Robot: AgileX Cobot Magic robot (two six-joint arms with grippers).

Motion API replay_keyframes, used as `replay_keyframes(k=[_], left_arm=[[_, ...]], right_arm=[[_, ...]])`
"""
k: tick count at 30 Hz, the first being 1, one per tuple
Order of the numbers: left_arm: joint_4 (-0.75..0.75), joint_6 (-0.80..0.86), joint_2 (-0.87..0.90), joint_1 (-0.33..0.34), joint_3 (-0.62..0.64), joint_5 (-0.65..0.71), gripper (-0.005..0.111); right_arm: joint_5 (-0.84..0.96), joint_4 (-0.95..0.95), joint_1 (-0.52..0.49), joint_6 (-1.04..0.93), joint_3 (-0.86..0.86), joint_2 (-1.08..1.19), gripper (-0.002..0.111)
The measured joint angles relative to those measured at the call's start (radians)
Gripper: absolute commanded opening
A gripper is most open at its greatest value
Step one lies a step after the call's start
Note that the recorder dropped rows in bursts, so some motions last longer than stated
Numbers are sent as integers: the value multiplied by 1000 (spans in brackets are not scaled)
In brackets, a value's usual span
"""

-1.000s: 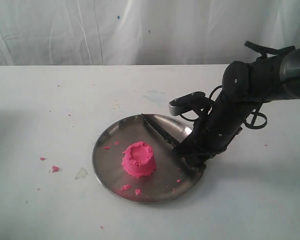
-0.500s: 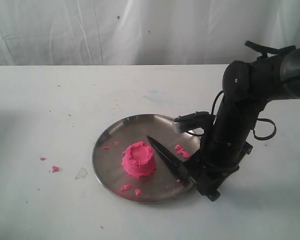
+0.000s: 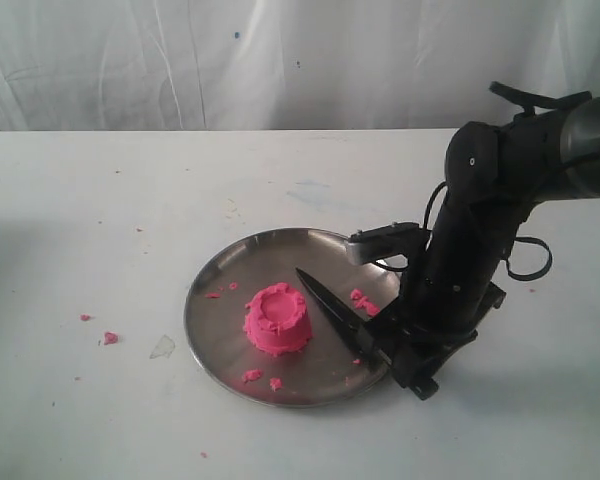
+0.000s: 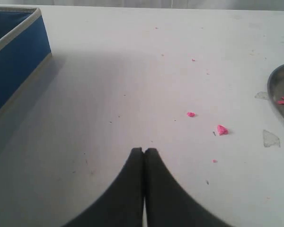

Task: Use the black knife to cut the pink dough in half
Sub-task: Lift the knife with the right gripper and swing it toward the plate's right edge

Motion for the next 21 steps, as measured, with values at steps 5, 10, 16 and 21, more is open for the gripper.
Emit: replay_keyframes(k=[5, 10, 16, 21], left_arm=[[0, 0, 0, 0, 0, 0, 0], [0, 0, 0, 0, 0, 0, 0], [0, 0, 0, 0, 0, 0, 0], [0, 0, 0, 0, 0, 0, 0]], right_arm=[[-11, 0, 0, 1, 0, 0, 0], [26, 0, 0, -17, 6, 0, 0], [-1, 2, 0, -35, 52, 0, 0], [-54, 2, 0, -35, 54, 0, 10]])
